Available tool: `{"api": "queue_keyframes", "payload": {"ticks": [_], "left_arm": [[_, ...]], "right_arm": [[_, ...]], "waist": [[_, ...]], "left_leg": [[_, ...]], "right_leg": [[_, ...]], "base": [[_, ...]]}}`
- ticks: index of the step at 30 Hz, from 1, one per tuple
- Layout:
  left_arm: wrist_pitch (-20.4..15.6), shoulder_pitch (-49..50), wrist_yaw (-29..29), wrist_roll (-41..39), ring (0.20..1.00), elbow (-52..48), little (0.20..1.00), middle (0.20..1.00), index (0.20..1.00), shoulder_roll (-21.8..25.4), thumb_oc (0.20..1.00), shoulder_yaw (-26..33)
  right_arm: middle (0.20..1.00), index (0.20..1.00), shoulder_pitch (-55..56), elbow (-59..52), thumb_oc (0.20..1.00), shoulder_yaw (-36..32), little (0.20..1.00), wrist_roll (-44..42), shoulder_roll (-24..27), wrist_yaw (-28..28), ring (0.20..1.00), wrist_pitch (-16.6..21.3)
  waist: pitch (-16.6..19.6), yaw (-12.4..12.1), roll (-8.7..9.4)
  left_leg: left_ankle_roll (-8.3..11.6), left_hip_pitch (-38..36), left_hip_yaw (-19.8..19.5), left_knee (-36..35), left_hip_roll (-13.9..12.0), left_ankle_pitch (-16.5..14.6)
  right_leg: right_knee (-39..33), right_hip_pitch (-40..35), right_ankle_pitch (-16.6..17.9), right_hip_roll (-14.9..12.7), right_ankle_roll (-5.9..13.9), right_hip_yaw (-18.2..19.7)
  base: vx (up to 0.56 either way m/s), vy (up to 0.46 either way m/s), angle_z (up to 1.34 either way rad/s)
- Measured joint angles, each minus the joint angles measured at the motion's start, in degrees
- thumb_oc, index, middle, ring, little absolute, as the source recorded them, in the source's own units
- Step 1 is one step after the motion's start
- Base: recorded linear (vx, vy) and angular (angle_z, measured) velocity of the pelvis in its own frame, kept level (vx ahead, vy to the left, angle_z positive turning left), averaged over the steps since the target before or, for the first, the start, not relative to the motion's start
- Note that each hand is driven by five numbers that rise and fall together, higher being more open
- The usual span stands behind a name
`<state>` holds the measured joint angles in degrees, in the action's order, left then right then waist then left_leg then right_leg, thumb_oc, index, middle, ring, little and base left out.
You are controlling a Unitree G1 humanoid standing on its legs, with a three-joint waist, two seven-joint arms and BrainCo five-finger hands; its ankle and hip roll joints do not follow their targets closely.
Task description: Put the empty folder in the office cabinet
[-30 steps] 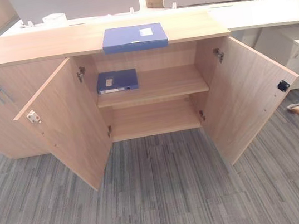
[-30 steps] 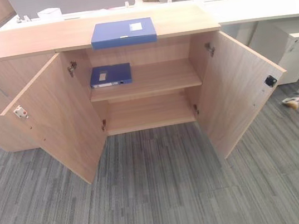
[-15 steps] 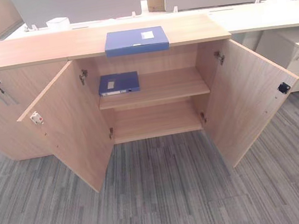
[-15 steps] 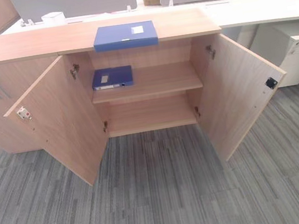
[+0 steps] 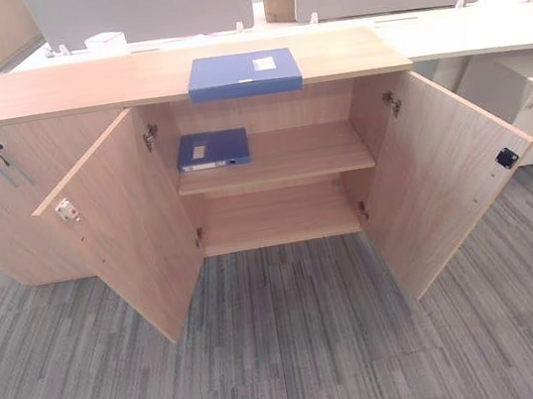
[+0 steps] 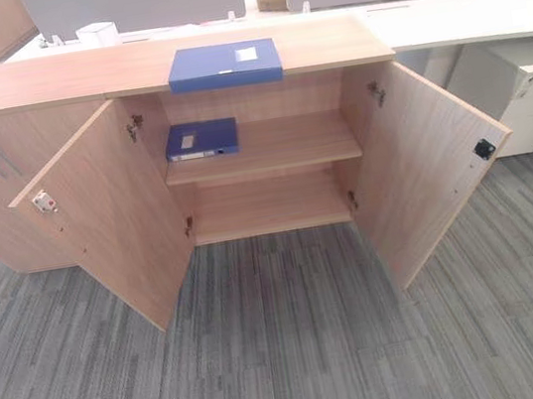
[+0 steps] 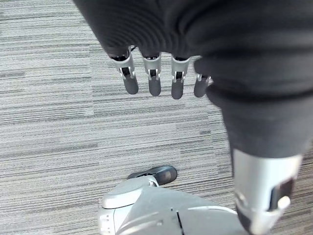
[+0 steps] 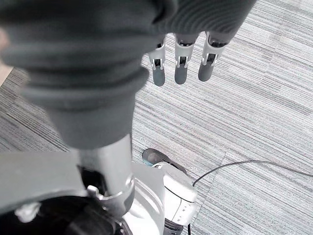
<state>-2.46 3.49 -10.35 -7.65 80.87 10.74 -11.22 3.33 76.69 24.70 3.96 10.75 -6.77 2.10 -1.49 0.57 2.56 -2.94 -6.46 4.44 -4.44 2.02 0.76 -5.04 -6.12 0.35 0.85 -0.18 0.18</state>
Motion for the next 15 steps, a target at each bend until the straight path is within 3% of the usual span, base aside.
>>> {"api": "queue_keyframes", "payload": {"ticks": [13,14,15], "left_arm": [[-0.1,0.7,0.0,0.0,1.000,-0.1,1.000,1.000,1.000,0.1,1.000,0.0],[-0.1,0.6,-0.1,0.0,1.000,0.0,1.000,1.000,1.000,0.3,1.000,0.0],[-0.3,-0.2,-0.1,-0.1,1.000,-0.2,1.000,1.000,1.000,0.7,1.000,0.2]], "right_arm": [[1.000,1.000,0.0,0.0,1.000,0.2,1.000,0.0,0.1,-0.3,1.000,0.0],[1.000,1.000,-0.2,0.0,1.000,0.5,1.000,0.1,0.1,-0.5,1.000,0.0],[1.000,1.000,-0.5,0.0,1.000,0.7,1.000,0.1,0.1,-0.7,1.000,0.1]], "waist": [[-0.3,-0.5,-0.39],[-0.4,-0.9,-0.18],[-1.2,-1.4,0.44]], "left_leg": [[0.25,0.1,0.0,0.1,-0.2,0.1],[1.21,1.5,0.1,1.8,-0.5,-0.3],[3.77,6.6,0.5,8.9,-0.8,-1.6]], "right_leg": [[0.0,0.0,-0.3,0.2,0.08,0.0],[0.1,0.7,-0.4,0.4,0.08,0.0],[3.1,3.9,-1.0,0.8,-0.85,-0.8]], "base": [[-0.02,-0.043,0.00],[-0.13,-0.068,0.00],[-0.19,-0.124,-0.02]]}}
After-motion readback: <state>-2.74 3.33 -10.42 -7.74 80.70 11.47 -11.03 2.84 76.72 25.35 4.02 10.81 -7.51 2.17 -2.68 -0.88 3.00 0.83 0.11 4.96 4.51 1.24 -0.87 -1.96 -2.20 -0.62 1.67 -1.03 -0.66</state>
